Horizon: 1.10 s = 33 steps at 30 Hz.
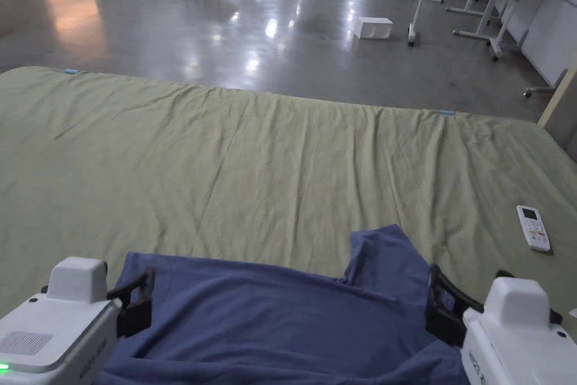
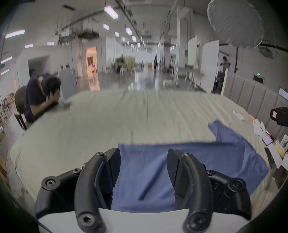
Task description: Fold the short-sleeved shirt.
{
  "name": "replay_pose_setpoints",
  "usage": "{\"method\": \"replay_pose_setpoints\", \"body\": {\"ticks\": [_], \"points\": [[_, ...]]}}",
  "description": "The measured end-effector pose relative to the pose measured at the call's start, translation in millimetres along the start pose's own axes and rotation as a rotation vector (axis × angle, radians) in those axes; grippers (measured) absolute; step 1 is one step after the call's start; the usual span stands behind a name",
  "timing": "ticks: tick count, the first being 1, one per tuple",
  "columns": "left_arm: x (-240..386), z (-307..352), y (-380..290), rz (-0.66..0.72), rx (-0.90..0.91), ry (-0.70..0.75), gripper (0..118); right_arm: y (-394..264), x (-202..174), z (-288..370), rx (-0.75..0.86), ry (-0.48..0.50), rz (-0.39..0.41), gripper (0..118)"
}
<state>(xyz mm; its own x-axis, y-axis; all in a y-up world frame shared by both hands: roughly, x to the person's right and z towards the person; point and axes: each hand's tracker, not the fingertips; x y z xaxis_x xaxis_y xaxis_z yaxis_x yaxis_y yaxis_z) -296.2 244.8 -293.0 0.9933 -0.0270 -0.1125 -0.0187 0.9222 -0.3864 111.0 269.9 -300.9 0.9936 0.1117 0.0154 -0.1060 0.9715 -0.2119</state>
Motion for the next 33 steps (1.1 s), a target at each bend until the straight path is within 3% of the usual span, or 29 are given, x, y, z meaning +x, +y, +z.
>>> {"method": "replay_pose_setpoints", "body": {"ticks": [3,4,6,8,11,19,25,31,33], "points": [[18.8,9.7,20.2,0.003,0.132,0.024,53,14.0,-16.8,2.3,0.116,0.000,0.012,40],[16.1,7.8,22.1,0.002,0.153,0.033,46,17.2,-21.2,3.8,0.147,-0.005,0.012,30],[21.7,12.0,29.7,-0.010,0.197,0.055,15,19.5,-28.0,4.7,0.199,-0.012,-0.016,20],[22.9,12.7,31.6,-0.021,0.210,0.068,7,23.4,-33.7,5.2,0.217,-0.016,0.000,3],[21.2,17.0,33.7,-0.019,0.218,0.063,0,23.8,-36.7,5.9,0.233,-0.021,-0.001,0],[-7.4,8.7,29.9,0.000,0.152,0.062,0,26.0,-43.7,-3.3,0.219,0.005,0.020,0],[-55.8,-38.3,28.2,0.027,0.007,0.083,0,19.8,-45.2,-19.6,0.169,0.021,0.029,0],[-92.6,-121.7,23.7,0.119,-0.270,-0.010,0,11.3,-52.0,-39.1,0.099,0.036,0.048,0],[-97.0,-150.1,20.5,0.117,-0.347,-0.035,6,7.4,-53.1,-45.2,0.081,0.035,0.056,0]]}}
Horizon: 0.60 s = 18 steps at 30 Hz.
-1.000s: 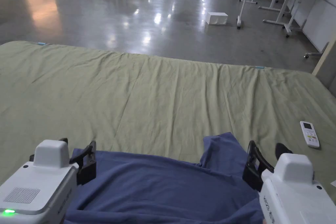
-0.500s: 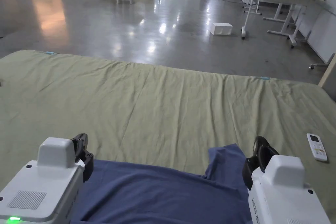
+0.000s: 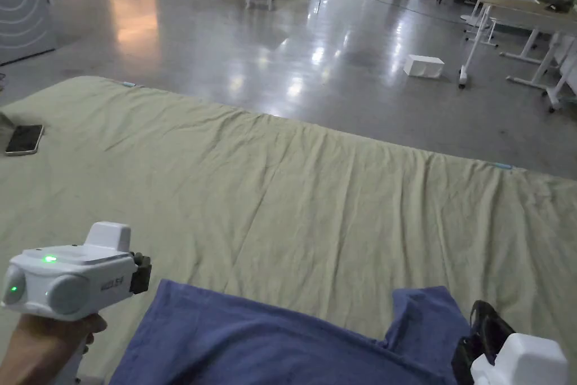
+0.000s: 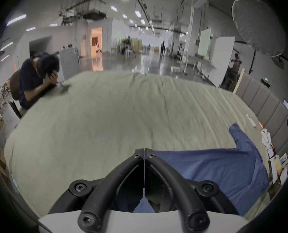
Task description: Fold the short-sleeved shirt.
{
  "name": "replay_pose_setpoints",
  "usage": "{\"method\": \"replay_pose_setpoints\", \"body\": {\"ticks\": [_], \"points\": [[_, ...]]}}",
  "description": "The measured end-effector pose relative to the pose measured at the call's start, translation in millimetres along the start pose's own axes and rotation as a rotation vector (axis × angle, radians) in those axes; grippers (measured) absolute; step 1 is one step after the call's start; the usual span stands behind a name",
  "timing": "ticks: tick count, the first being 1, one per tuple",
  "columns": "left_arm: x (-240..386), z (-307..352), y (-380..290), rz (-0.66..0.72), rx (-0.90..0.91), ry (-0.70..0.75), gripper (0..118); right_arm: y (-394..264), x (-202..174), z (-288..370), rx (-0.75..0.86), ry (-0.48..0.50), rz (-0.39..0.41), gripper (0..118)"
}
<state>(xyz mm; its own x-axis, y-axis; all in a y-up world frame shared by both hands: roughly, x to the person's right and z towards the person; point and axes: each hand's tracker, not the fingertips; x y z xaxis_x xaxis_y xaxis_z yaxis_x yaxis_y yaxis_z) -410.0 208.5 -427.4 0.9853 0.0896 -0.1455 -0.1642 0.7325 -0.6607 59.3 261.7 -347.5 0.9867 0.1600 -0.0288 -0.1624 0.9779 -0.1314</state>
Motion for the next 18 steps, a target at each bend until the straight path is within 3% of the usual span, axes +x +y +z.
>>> {"method": "replay_pose_setpoints", "body": {"ticks": [3,5,18], "points": [[-0.2,-37.9,8.2,-0.033,-0.103,-0.016,49,-7.1,0.3,-8.1,-0.037,-0.001,0.004,0],[-1.0,-62.2,12.9,-0.021,-0.166,-0.022,66,-13.2,2.3,-13.7,-0.064,-0.007,0.011,0],[19.6,-144.2,2.7,-0.098,-0.371,0.034,66,-41.2,23.3,-36.8,-0.196,-0.057,0.014,0]]}}
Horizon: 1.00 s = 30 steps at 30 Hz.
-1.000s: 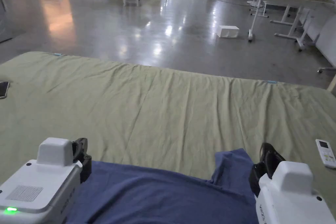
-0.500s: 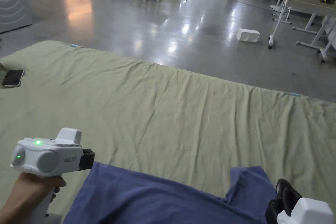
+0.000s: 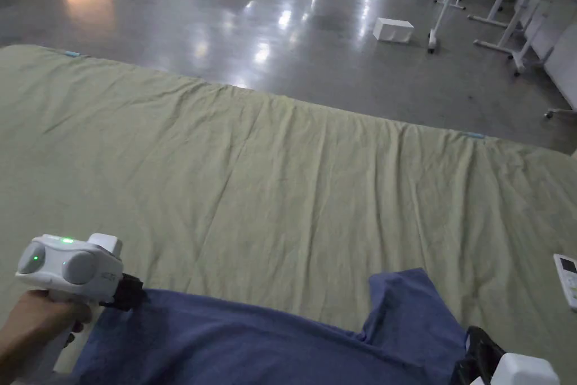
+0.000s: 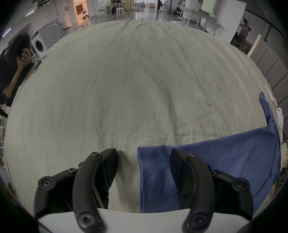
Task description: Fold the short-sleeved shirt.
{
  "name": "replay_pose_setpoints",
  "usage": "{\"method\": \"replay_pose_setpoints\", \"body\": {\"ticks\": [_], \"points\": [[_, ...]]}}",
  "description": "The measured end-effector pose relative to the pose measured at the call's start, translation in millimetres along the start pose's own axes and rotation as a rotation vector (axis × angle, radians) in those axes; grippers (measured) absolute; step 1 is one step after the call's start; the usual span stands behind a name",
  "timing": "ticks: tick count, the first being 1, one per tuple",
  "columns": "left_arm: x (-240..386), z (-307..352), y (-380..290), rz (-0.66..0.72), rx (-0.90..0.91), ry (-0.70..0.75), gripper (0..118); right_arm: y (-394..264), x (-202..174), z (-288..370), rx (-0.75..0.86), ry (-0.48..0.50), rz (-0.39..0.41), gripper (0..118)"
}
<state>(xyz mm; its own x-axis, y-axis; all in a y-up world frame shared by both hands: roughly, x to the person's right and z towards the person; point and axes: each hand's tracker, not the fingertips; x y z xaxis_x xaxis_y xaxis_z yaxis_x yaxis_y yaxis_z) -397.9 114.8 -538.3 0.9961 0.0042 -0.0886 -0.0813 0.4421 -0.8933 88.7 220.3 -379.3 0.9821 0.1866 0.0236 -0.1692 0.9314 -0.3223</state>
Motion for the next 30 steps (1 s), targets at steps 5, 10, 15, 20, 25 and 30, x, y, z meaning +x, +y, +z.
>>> {"method": "replay_pose_setpoints", "body": {"ticks": [5,10,15,20,25,30], "points": [[14.1,7.7,0.2,-0.089,0.020,0.017,35,-8.9,9.4,-9.8,-0.054,-0.009,-0.029,0],[22.1,5.6,-6.4,-0.115,0.032,0.017,6,-10.7,27.7,-38.0,-0.146,0.002,-0.051,0],[13.6,19.8,-17.6,-0.072,0.085,-0.016,5,-12.0,65.6,-100.5,-0.312,0.037,-0.113,6],[11.0,41.0,-26.4,-0.047,0.131,-0.036,5,-22.4,82.4,-174.6,-0.586,0.078,-0.046,54],[10.4,50.3,-33.1,-0.042,0.157,-0.034,5,-41.0,82.8,-224.6,-0.727,0.146,-0.023,62],[8.5,56.1,-38.5,-0.020,0.165,-0.033,5,-55.9,79.4,-253.0,-0.795,0.166,-0.023,63]]}}
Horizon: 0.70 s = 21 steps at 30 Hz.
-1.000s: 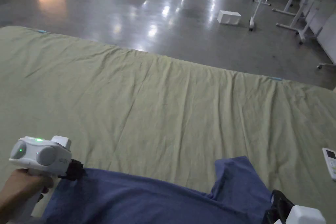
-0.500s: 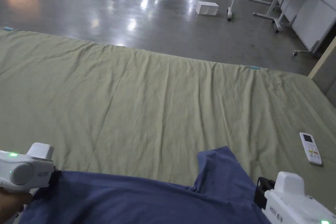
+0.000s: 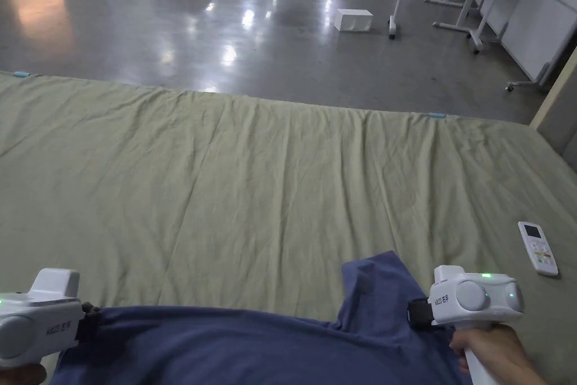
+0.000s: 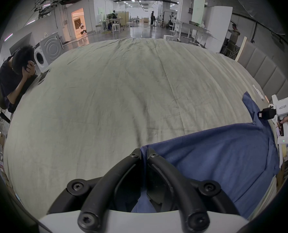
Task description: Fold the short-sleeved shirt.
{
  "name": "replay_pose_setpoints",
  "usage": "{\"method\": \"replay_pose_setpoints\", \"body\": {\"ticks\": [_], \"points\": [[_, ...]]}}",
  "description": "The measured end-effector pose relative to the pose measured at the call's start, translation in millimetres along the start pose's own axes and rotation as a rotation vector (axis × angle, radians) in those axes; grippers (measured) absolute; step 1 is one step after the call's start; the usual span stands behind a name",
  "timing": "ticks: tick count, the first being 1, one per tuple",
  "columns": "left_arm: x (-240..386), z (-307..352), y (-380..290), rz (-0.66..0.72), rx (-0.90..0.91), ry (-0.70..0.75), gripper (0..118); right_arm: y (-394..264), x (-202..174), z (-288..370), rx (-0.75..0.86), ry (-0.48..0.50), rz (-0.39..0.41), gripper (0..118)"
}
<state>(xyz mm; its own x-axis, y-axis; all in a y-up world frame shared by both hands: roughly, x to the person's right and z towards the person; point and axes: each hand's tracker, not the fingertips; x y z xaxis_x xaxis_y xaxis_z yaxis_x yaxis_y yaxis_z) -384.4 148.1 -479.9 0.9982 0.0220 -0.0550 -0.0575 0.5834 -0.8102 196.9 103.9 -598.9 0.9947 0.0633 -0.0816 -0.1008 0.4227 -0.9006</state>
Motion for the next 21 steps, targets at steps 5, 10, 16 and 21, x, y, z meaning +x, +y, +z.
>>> {"method": "replay_pose_setpoints", "body": {"ticks": [5,10,16,21], "points": [[1.7,3.1,-2.9,0.000,0.000,0.008,5,-4.6,-12.8,10.8,0.044,-0.029,0.021,16],[7.1,12.5,-4.8,0.010,0.015,0.008,5,-13.7,-10.1,19.6,0.080,-0.008,-0.032,1],[7.6,38.1,-8.9,0.014,0.056,0.004,5,-33.2,-6.7,73.1,0.189,0.062,-0.059,1],[1.5,73.4,-21.1,0.020,0.103,-0.007,5,-56.3,2.2,129.6,0.281,0.089,-0.071,1]]}}
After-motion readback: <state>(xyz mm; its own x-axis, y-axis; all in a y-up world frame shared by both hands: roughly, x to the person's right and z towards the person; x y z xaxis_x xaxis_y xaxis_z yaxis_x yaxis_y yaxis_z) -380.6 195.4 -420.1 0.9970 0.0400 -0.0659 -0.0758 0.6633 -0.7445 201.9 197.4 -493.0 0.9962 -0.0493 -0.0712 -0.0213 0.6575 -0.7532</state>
